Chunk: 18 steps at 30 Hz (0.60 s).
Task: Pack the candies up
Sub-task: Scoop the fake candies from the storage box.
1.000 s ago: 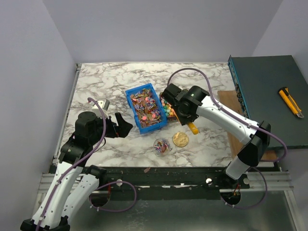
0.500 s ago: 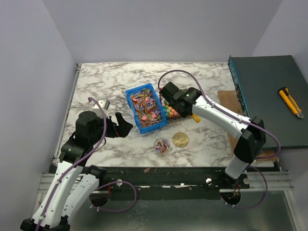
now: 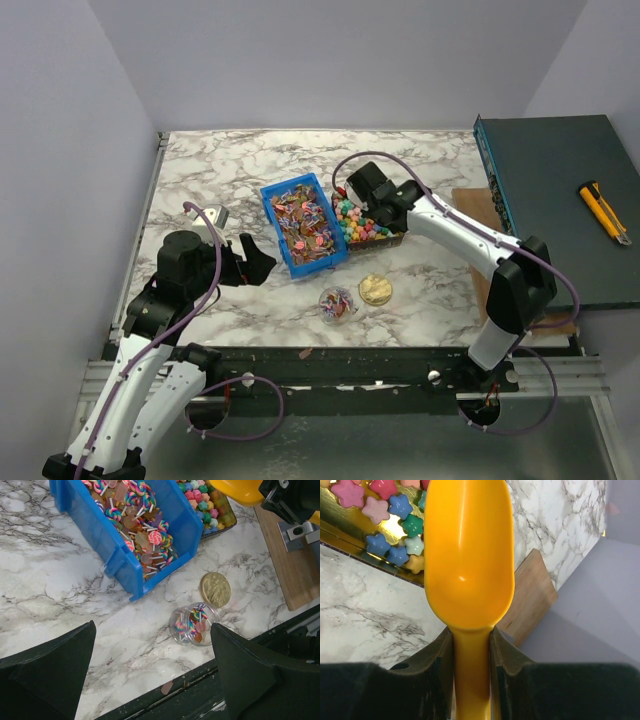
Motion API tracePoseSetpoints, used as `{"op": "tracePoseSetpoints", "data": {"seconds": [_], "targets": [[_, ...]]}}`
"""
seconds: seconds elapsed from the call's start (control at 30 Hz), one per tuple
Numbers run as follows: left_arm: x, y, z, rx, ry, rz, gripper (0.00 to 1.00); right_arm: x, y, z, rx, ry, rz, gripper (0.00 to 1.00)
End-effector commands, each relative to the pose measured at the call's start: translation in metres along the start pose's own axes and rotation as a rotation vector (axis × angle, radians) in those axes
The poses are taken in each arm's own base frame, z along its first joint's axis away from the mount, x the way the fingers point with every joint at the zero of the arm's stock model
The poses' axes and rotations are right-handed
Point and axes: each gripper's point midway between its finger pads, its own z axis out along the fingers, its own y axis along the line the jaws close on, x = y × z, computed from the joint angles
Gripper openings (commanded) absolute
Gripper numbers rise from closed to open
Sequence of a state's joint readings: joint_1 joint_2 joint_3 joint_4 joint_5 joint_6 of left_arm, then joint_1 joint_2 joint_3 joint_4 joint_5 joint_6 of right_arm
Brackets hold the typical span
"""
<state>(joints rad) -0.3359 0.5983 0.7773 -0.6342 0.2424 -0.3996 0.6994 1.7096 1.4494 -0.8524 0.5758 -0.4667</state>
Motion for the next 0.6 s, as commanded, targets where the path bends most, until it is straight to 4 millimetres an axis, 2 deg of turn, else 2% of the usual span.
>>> {"op": "tracePoseSetpoints", "data": {"seconds": [0.0, 0.27, 0.57], "targets": [[0.004, 0.002, 0.001, -0.009, 0.008, 0.001, 0.99, -0.004, -0.002, 0.018, 0.015, 0.023, -0.069, 0.01], [0.003, 0.002, -0.001, -0.011, -0.002, 0.003, 0.99, -0.014, -0.013, 0.038, 0.064, 0.061, -0.106, 0.01], [0.004, 0.002, 0.0, -0.005, 0.006, 0.001, 0.99, -0.012, -0.003, 0.056, 0.049, 0.102, -0.141, 0.01]]}}
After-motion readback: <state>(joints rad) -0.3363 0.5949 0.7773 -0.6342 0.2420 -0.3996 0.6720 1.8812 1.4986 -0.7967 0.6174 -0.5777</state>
